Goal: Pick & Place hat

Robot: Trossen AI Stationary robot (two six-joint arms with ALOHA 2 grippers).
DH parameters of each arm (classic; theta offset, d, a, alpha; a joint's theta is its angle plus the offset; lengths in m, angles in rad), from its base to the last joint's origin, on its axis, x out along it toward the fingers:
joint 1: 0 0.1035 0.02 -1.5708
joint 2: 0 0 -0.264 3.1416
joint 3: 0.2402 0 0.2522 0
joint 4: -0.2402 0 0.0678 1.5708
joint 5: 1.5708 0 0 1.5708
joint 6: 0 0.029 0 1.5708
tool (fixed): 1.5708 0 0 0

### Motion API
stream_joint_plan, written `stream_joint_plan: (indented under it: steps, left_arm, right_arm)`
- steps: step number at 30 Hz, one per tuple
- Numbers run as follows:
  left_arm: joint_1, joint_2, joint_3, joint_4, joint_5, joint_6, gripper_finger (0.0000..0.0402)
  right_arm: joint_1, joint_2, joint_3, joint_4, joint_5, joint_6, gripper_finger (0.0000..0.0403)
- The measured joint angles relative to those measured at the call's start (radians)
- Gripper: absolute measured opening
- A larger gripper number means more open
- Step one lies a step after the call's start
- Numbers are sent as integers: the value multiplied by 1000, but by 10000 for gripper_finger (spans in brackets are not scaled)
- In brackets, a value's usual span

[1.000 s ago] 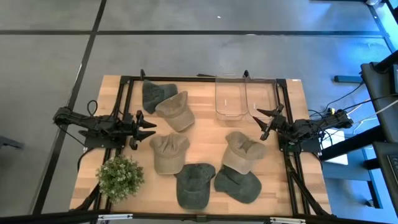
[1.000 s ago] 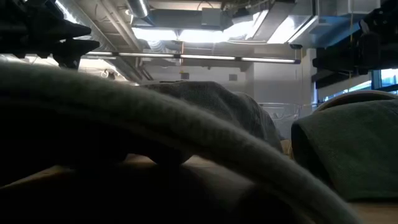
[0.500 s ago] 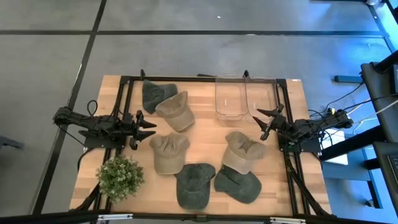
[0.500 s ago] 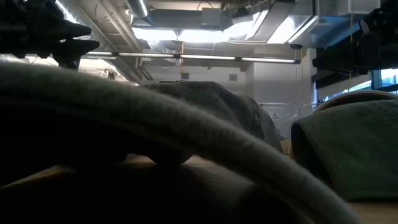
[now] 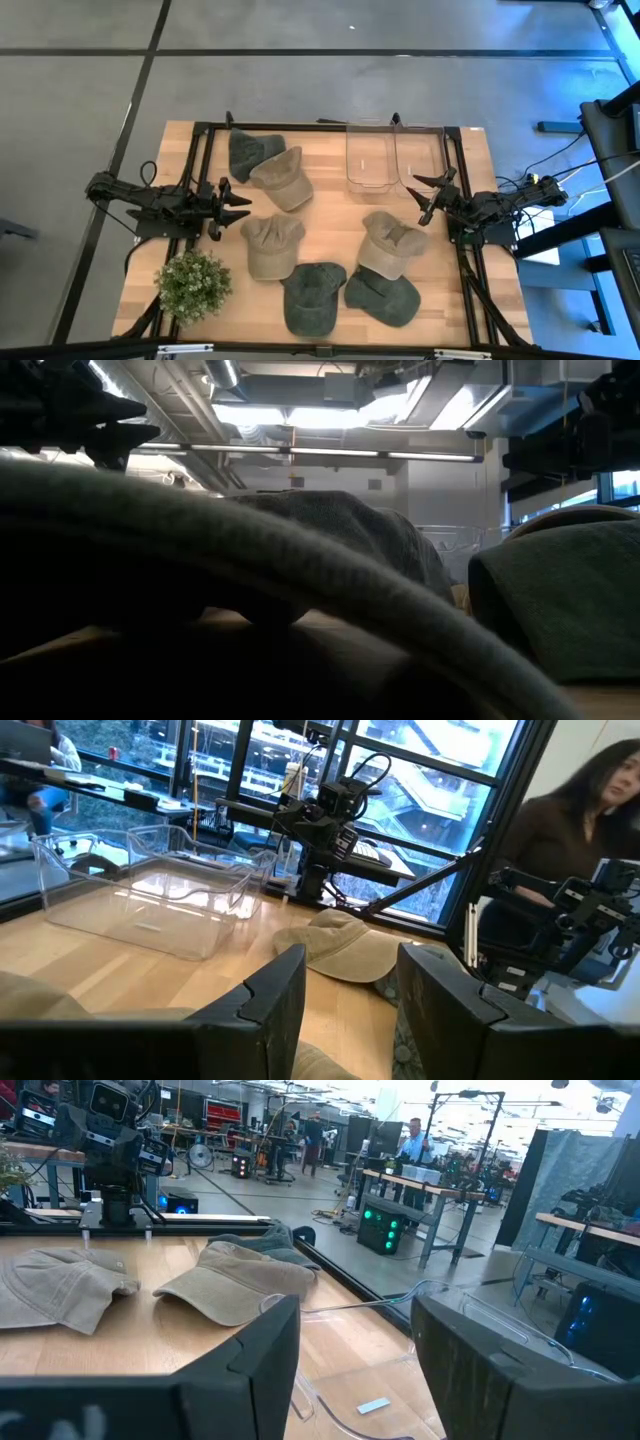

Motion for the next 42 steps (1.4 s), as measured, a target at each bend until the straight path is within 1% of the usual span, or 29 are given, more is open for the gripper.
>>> stream_joint_plan:
  steps: [35,37,40,42]
  left_arm:
    - [0,0,0,0,0,0,155]
    - [0,0,0,0,0,0,155]
    - [0,0,0,0,0,0,155]
    - [0,0,0,0,0,0,155]
  right_arm:
    - [-1,0,0,19,1,6,194]
    - [-2,0,0,37,-15,91,194]
    - [-2,-1,0,77,-81,289,194]
    - [-2,0,0,83,-98,414,194]
